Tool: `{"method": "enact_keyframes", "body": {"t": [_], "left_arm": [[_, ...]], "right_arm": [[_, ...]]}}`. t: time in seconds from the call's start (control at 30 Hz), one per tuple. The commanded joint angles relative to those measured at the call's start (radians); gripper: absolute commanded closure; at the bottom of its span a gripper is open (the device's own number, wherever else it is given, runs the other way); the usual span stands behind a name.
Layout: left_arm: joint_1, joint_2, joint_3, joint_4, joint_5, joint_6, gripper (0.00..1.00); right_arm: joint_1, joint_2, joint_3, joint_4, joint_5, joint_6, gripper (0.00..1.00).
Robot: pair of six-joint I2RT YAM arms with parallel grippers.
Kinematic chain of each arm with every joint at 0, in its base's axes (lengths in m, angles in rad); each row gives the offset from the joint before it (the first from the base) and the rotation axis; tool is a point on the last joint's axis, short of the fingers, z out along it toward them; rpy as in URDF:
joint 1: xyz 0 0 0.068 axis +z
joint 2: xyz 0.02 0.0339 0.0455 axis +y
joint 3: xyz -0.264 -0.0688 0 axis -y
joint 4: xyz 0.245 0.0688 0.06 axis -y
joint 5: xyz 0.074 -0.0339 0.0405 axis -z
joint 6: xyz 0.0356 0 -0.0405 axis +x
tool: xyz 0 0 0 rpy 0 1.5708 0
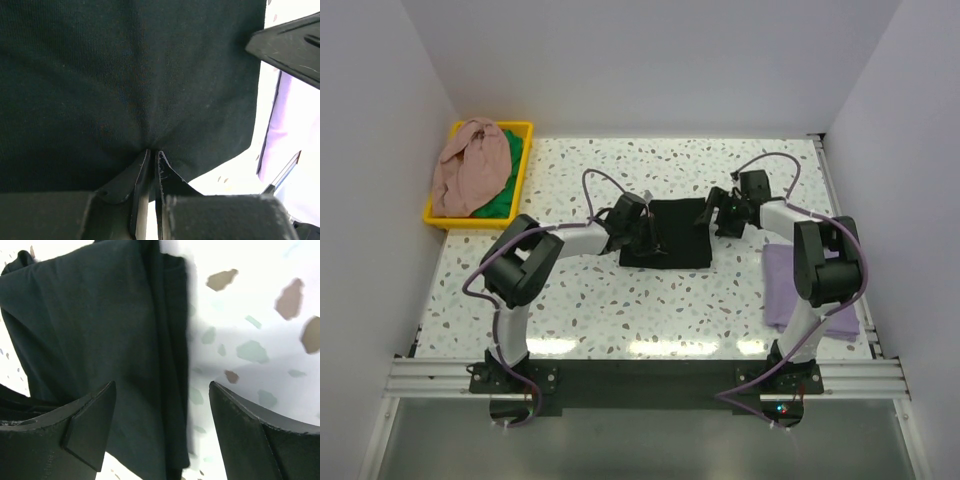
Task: Fold and stack the t-shirts
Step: Neatly place the folded tshirt to the corner
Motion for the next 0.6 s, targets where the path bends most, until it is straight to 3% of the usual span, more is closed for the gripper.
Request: {"method": "enact_keyframes", "body": {"t": [0.0, 0.3, 0.57], "left_arm": [[-0.008, 0.022, -0.024, 0.019, -0.029, -0.003, 0.87], [-0.008, 0.019, 0.004, -0.013, -0.041, 0.014, 0.87], [-0.008, 0.022, 0.042, -0.036, -0.038, 0.026, 0.87]], "right_arm": [[0.041, 0.030, 0.018, -0.002, 0.060, -0.025, 0.21], [0.100, 0.056, 0.030, -0.093, 0.221, -0.002, 0.30], [0.134, 0.121, 0.098, -0.124, 0.246, -0.004, 0.70]]}}
